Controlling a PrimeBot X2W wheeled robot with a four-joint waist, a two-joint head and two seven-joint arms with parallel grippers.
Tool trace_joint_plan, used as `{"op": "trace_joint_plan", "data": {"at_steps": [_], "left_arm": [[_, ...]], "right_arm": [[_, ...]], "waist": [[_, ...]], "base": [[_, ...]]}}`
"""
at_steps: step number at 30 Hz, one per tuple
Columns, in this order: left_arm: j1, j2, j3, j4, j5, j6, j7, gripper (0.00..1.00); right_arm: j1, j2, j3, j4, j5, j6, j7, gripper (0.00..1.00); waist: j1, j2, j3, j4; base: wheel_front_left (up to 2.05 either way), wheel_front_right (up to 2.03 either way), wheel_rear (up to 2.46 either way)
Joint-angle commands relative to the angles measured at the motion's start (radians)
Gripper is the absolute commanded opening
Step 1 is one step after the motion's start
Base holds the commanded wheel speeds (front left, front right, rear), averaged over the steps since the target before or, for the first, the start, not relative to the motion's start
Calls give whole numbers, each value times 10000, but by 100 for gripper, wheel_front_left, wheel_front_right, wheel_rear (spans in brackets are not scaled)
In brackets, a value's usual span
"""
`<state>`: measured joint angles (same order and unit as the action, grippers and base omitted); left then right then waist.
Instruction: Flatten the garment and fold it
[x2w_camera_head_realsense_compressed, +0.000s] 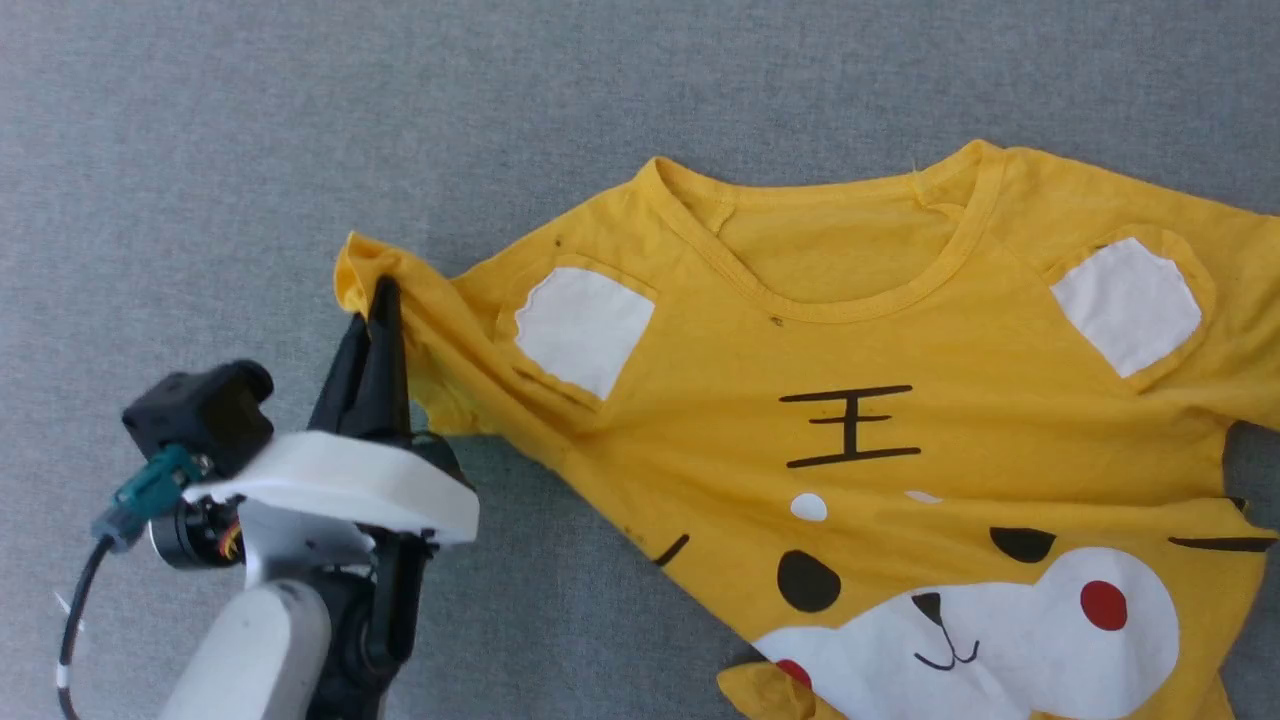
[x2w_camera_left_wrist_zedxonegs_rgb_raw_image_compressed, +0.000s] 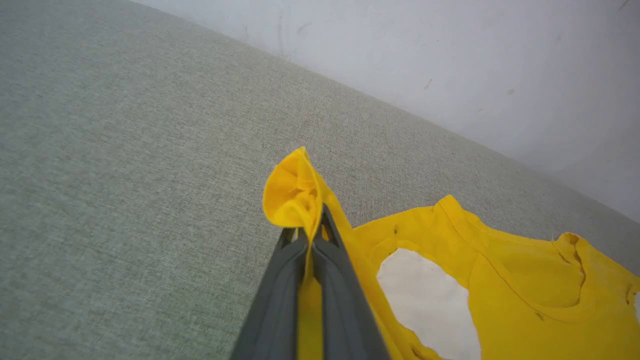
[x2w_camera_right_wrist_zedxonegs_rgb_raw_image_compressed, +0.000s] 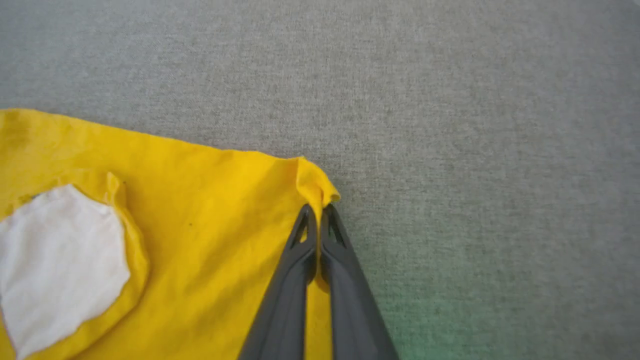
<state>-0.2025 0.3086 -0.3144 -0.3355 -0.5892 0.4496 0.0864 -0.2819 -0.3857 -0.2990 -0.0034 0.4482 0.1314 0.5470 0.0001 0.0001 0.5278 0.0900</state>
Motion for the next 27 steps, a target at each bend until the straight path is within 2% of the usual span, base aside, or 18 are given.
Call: {"op": "trace_joint_plan", "data": {"at_steps": [1,7,13,17,23,27], "left_arm": [[-314,5,54,44,36,-64,-100,0],[-1556,565,129,46,644,-377,-174,0],[-3604,1420,207,111,1263,-880,381,0],[-5228,1841,31,599,1519,-1365,1103,0],[-7564,1866,-371,1576,1575,-2069,2065,0],[-8713,1739,-485,2203,1329,-2357,2794,0]], "right_arm": [[-181,123,-3,-51,-21,-7,-174,0],[-1159,435,164,-1305,256,-7,-1035,0],[-2902,250,752,-2059,215,-7,-1295,0],[-4268,27,1414,-1788,60,-7,-1220,0],[-6135,-211,2228,-972,-208,-7,-1103,0],[-7128,-230,2716,-556,-280,-7,-839,0]], "waist": [[-1,-1,-220,-36],[-1,-1,-928,-346],[-1,-1,-1684,-760],[-1,-1,-2096,-978],[-1,-1,-2593,-1133],[-1,-1,-2881,-1271]], "base": [[0,0,0],[0,0,0],[0,0,0],[0,0,0],[0,0,0],[0,0,0]]}}
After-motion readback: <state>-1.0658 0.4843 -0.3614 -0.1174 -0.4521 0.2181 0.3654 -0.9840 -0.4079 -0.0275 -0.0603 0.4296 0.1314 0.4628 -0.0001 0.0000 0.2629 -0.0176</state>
